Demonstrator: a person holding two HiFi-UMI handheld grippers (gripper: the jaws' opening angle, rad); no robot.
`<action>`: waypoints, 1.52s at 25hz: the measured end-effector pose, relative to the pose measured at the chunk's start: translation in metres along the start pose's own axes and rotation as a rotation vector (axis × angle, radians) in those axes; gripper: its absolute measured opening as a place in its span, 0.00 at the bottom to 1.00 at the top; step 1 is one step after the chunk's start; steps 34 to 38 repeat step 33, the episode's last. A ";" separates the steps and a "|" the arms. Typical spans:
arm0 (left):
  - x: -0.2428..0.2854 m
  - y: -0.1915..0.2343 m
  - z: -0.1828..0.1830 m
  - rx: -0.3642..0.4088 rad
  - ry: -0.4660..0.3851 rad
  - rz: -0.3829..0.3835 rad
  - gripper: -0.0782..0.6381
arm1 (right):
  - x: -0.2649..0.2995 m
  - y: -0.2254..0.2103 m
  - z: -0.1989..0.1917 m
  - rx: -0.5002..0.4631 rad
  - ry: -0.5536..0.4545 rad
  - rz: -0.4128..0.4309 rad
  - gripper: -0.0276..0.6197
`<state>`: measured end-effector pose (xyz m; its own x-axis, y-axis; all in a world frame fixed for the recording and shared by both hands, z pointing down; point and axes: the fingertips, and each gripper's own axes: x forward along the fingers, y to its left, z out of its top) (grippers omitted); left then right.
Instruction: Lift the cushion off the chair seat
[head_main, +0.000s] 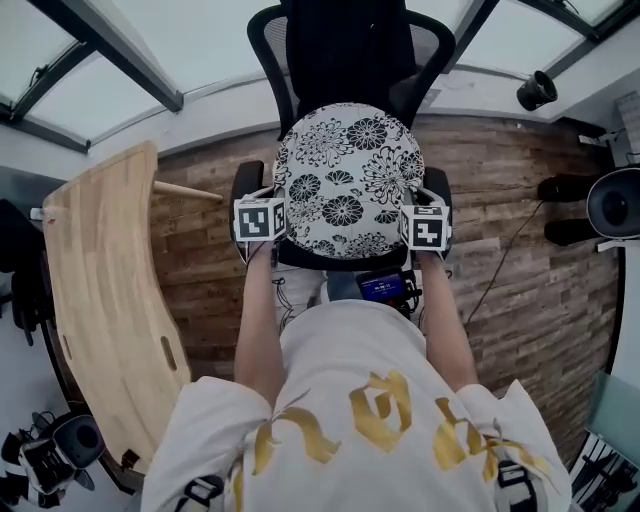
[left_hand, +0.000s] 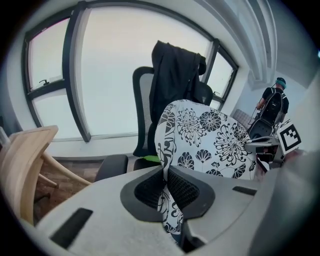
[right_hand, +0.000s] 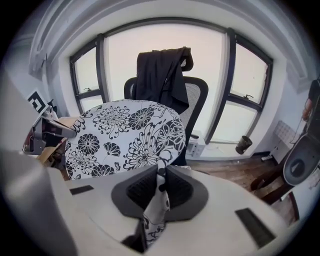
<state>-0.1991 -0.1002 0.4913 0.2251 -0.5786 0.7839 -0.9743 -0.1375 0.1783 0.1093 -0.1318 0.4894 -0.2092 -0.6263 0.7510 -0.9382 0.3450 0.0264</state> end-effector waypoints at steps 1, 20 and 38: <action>-0.002 0.001 -0.001 0.000 -0.002 -0.004 0.14 | -0.002 0.000 0.001 0.001 -0.002 -0.006 0.10; 0.004 0.001 -0.012 0.003 0.012 -0.016 0.14 | -0.015 -0.006 -0.003 0.079 -0.053 -0.051 0.09; -0.015 -0.007 -0.021 0.018 -0.020 -0.011 0.14 | -0.036 -0.009 -0.027 0.093 -0.061 -0.045 0.09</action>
